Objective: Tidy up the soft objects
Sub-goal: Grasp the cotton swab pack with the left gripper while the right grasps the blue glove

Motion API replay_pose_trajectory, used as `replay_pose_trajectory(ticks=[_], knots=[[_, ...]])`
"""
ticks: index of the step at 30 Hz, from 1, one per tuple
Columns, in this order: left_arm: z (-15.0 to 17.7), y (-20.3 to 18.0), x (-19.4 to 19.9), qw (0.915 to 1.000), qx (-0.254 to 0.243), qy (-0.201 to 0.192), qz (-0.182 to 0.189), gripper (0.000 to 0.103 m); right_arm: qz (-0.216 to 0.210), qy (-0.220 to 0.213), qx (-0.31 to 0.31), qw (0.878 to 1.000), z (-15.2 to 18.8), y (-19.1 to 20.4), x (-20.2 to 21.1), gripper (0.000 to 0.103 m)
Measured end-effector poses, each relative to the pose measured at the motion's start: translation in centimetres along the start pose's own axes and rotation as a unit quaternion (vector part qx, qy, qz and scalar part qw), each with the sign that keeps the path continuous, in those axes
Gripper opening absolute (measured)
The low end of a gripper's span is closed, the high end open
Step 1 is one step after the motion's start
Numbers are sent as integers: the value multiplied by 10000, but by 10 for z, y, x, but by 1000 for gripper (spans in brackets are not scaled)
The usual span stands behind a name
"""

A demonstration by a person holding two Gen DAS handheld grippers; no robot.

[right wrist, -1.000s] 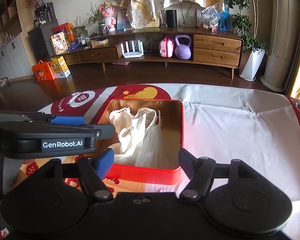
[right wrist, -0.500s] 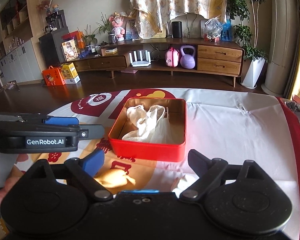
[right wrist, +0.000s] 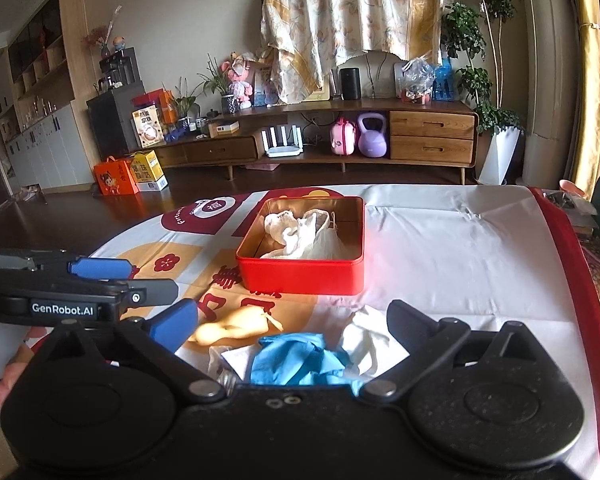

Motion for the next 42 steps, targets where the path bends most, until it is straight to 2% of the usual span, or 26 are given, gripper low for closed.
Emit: replay_pose_trajectory(ticks=[6,11,17,27,34,40,42], knots=[[21,-6,19,10000,-10,-53,70,82,-7,-95,-151,9998,17,2,14,103],[39,-11,29,9999,-1,-134,52,85,20,-122,-328,9994,33,1,18,103],[63,-14,28,9999,92,-56,33,85,100,-18,-499,9987,58,-4,16,103],[103,-21,-1,9994,6,305,-186,85,145,283,-738,9968,79,-20,-1,103],[116,-26,-22,9983,-76,501,-300,85,123,553,-535,9970,82,-15,-22,99],[118,-31,-39,9978,-101,594,-271,85,121,788,-367,9961,76,-13,-52,92],[118,-32,-44,9976,-84,639,-245,85,138,854,-346,9956,72,-15,-64,87]])
Point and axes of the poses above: each gripper's, at about its wrist camera, not at the fingertips, and x roughly against the way its jaws point, y to its left, z to its underside, the point moved 1 cm from there along -x, roughly the way its jaws point, and after that the axes turned 10 degrees about -z, right-handed, at the moved point
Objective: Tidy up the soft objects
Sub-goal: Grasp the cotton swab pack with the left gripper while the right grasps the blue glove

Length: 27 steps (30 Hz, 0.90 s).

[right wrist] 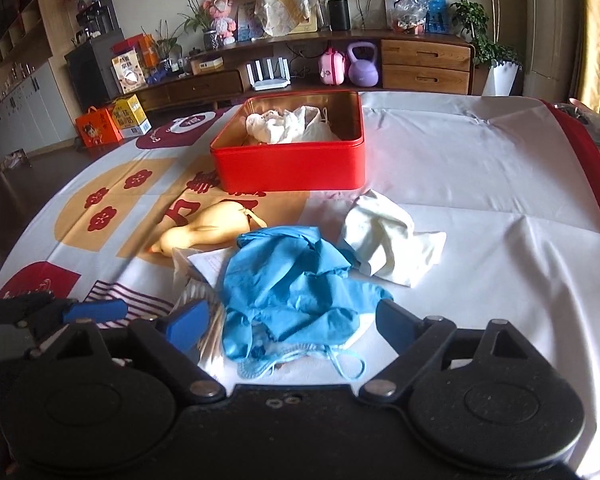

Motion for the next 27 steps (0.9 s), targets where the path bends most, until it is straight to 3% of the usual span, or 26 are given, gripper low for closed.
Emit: replay_pose_trajectory(ticks=[13,17,22,27], knots=[[1,-3,-28,9998,46,166,75,85,116,405,-66,9991,-20,-7,-61,70],[2,-4,-31,9998,30,159,112,85,256,534,12,9982,-15,-5,-70,57],[3,-4,-33,9996,75,184,189,77,353,485,56,9982,-15,-6,-68,37],[3,-6,-31,9994,36,163,296,62,396,457,72,9981,-15,-7,-65,18]])
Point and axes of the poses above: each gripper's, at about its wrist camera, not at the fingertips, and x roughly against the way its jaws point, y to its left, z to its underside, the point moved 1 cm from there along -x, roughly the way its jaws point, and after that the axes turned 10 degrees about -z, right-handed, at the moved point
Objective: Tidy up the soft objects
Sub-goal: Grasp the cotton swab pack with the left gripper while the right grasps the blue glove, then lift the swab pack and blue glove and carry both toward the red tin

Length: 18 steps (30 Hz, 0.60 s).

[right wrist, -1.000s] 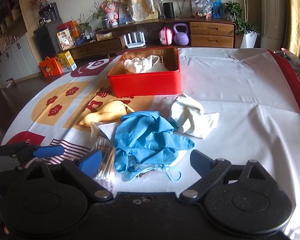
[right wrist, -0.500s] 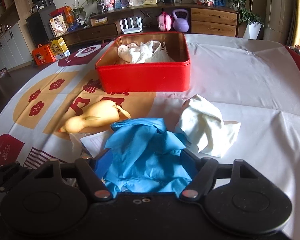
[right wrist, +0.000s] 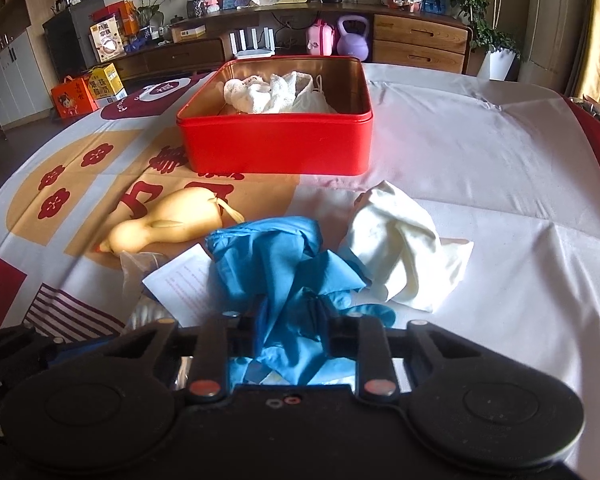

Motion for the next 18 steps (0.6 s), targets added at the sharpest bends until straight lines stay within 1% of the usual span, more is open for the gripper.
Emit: replay_pose_trajectory(ticks=[1,2,3,4,7,9,18], knots=[[0,0,0,10000,-1,2,8,61,2,-17,-14,10000,0,0,1,16],[0,0,1,10000,14,6,31,57,-3,-28,-27,10000,-1,-1,2,12],[0,1,1,10000,48,15,81,50,-13,-45,-44,10000,-1,-2,3,9],[-1,1,2,9999,97,17,122,48,-31,-64,-59,10000,-1,-2,5,8],[-1,1,4,10000,56,2,70,46,-30,-131,-45,9999,-1,-3,9,4],[-1,1,5,9999,86,-10,78,43,-21,-209,-43,9998,-2,-4,14,2],[-1,6,14,9998,181,-66,52,39,-116,-522,-117,9985,-1,-5,46,1]])
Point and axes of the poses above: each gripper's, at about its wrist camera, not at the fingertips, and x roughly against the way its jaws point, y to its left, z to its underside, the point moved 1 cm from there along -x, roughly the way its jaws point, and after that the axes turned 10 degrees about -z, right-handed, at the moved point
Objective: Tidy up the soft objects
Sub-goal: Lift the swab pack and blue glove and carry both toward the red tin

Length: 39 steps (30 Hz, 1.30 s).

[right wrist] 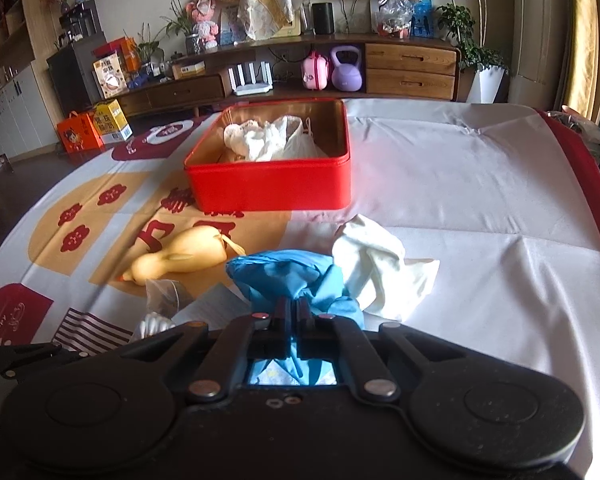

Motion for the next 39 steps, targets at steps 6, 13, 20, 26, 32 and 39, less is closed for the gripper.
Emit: replay_pose_trajectory(ticks=[6,13,20,26,32,39], knots=[[-3,0,15,9999,4,-125,4,38,-189,-255,-141,9994,-6,-3,24,1],[-8,5,29,9997,146,-216,13,38,-429,-476,-367,9973,-13,-6,44,1],[-11,11,38,9992,273,-275,4,38,-451,-391,-476,9971,-10,-9,44,1],[-12,14,42,9990,322,-297,-9,38,-566,-141,-425,9974,-10,-11,38,2],[-9,15,41,9990,343,-277,-5,38,-307,328,-296,9986,16,-17,17,11],[-7,17,35,9991,373,-187,8,38,-223,442,131,9987,3,-20,23,57]])
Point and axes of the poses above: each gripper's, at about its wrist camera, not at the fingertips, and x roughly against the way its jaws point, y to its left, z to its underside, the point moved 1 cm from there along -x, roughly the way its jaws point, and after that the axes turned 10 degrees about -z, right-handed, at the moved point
